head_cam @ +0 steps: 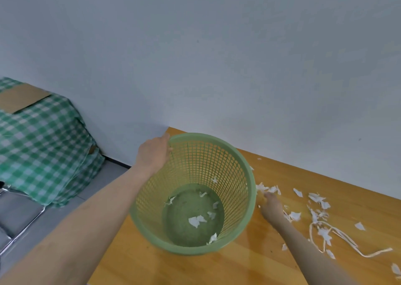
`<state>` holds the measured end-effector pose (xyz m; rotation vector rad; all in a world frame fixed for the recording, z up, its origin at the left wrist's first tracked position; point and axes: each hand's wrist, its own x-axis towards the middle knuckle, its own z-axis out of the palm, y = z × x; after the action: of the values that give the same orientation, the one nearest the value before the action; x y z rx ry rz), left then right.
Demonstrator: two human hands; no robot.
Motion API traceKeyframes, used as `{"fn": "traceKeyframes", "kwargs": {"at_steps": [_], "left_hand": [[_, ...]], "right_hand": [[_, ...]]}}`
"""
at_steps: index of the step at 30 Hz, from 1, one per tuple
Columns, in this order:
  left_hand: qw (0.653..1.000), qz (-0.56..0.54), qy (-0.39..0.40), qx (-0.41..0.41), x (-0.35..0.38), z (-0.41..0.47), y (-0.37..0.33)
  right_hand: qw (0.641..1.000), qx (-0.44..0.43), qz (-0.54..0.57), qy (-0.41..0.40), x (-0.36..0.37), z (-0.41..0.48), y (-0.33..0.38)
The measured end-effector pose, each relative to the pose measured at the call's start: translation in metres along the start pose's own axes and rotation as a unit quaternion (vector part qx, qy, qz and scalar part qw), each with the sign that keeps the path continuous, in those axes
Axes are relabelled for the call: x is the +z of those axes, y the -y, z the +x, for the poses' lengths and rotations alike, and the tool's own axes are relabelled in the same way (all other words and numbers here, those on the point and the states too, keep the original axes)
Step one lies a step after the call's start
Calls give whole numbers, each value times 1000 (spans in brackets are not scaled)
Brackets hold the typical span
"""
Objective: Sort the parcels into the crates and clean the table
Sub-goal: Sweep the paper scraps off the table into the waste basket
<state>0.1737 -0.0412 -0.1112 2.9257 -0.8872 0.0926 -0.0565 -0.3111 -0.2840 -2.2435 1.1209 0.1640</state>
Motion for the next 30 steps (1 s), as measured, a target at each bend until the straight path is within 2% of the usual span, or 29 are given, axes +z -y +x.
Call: {"fn": "traceKeyframes", "kwargs": {"at_steps": [3, 5, 7, 10, 12, 14, 16, 18, 21, 23, 24, 25, 27, 28, 30], "left_hand": [[1000, -3, -1, 3, 1, 1, 2], [1000, -8, -4, 15, 1, 1, 3], [1000, -12, -7, 22, 2, 2, 4], [1000, -15, -4, 25, 2, 2, 5], [999, -21, -1, 28, 2, 2, 5], [999, -22, -3, 29, 2, 1, 5], [999, -25, -6, 31, 3, 1, 5], [999, -26, -11, 35, 3, 1, 6], [999, -29, -12, 38, 3, 1, 6], [999, -29, -14, 38, 3, 1, 7], [999, -28, -17, 37, 4, 1, 7], [999, -29, -17, 36, 4, 1, 7], [999, -31, -16, 37, 4, 1, 7], [999, -31, -16, 36, 5, 1, 6], [999, -27, -16, 31, 4, 1, 5]], "right_hand": [[972, -39, 185, -139, -28, -24, 33], [938, -109, 270, -190, -52, -48, 62], [897, -208, 344, -183, -73, -76, 89], [858, -343, 359, -131, -89, -112, 115], [853, -394, 334, -70, -90, -123, 123], [864, -414, 284, -20, -88, -127, 126], [867, -427, 256, -20, -86, -127, 126], [858, -412, 299, -61, -89, -126, 125], [848, -309, 405, -148, -93, -114, 116], [864, -218, 413, -186, -90, -97, 104], [886, -174, 387, -184, -85, -87, 96], [917, -135, 340, -160, -76, -73, 85], [971, -89, 212, -64, -55, -48, 64], [986, -87, 146, 1, -41, -32, 51], [992, -85, 8, 96, -14, 3, 21]]}}
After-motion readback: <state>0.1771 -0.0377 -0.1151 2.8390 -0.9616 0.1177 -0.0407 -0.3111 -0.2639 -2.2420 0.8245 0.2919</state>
